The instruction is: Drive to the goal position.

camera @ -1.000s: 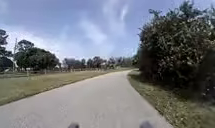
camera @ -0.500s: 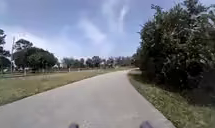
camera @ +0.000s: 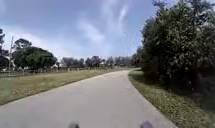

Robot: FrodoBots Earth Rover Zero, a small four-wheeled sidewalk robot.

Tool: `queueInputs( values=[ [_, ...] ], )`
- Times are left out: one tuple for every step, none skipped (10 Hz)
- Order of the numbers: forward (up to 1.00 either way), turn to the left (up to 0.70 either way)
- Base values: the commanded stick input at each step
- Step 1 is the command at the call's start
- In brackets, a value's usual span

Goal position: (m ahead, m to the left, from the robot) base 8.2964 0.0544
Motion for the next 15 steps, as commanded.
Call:
queueInputs(
  values=[
    [0.70,0.00],
    [0.70,0.00],
    [0.70,0.00],
    [0.70,0.00],
    [0.70,0.00],
    [0.70,0.00],
    [0.70,0.00],
    [0.70,0.00],
    [0.70,0.00],
    [0.70,0.00],
    [0.70,0.00],
    [0.70,0.00],
    [0.70,0.00],
    [0.70,0.00],
    [0.70,0.00]
  ],
)
